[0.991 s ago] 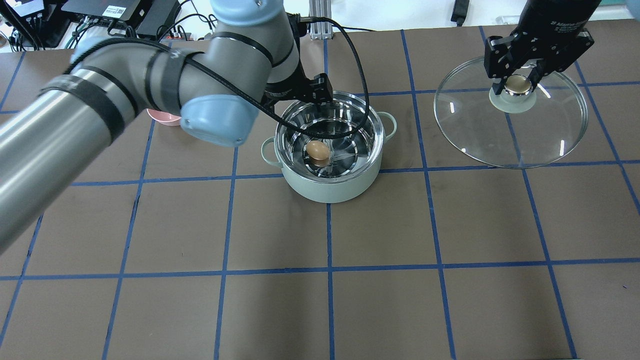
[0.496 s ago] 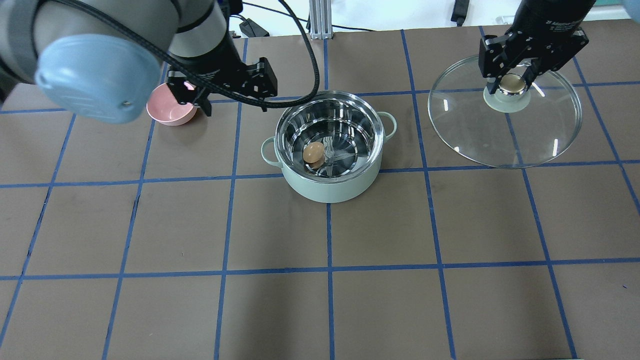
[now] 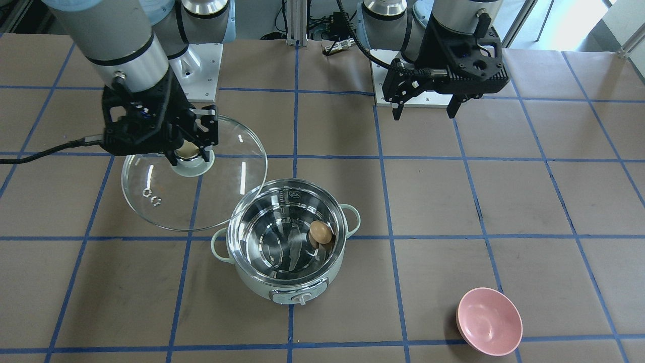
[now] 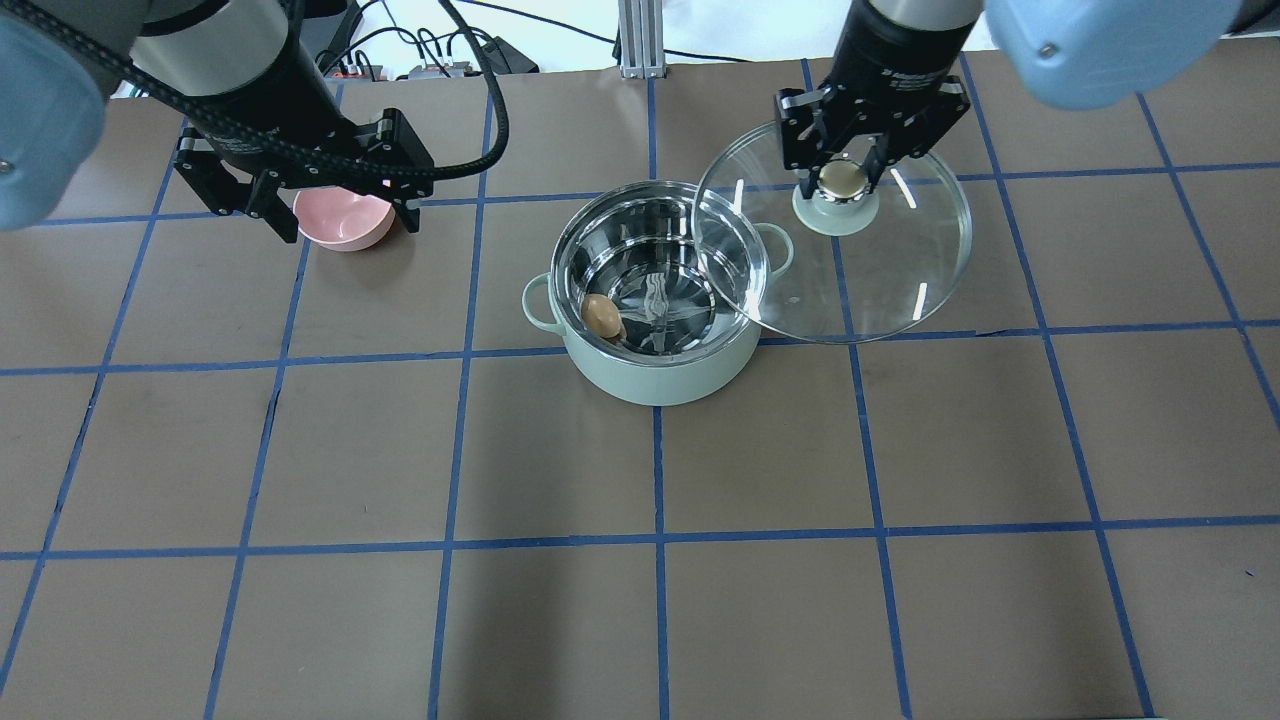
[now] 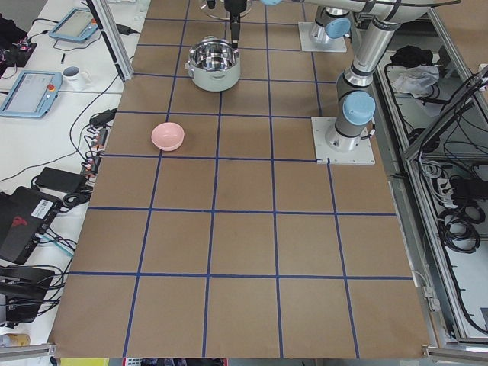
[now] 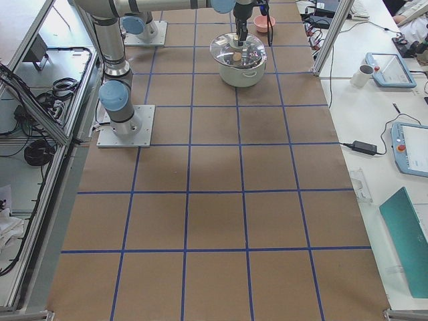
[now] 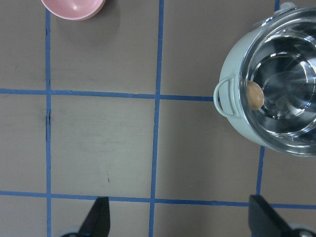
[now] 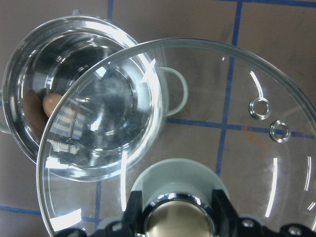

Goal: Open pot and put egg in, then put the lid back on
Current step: 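Lower the glass lid onto the pot with the right gripper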

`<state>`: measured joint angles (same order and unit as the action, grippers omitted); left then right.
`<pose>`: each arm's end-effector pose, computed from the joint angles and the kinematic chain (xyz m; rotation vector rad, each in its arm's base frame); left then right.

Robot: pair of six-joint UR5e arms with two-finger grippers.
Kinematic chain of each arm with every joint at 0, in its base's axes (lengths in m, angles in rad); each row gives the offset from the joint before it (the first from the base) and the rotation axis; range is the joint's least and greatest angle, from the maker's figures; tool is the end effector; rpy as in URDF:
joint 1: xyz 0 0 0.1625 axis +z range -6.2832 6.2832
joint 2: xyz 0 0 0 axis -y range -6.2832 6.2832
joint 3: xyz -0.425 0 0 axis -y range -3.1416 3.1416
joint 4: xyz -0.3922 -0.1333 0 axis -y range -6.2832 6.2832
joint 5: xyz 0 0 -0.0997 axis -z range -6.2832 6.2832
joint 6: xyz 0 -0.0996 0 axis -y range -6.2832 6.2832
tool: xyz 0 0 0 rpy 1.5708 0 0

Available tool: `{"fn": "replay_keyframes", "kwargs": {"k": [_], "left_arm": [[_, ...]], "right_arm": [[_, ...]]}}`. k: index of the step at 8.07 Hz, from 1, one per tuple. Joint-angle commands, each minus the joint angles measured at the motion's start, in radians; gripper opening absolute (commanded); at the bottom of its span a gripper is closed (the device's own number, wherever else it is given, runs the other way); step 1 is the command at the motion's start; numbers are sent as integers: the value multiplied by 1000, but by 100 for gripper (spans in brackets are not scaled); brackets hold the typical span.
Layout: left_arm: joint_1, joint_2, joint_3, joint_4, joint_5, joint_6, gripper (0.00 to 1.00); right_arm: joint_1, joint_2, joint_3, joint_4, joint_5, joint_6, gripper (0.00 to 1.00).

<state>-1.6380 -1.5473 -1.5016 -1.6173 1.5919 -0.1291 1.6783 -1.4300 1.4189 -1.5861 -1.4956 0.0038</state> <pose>-0.1635 -0.4748 0.5288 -0.0974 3.1227 -0.0751 0.1994 -0.5358 0.4910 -0.1604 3.0607 -0.0340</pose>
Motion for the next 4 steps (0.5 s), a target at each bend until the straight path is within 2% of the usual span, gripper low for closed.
{"fn": "replay_keyframes", "kwargs": {"k": [1,4], "left_arm": [[61,1,3,2,-46,43,100],[57,1,-5,4,-46,58,100]], "right_arm": [[119,94,-3,-127,11,119,0],[135,138,-21,-155,12,137,0]]}}
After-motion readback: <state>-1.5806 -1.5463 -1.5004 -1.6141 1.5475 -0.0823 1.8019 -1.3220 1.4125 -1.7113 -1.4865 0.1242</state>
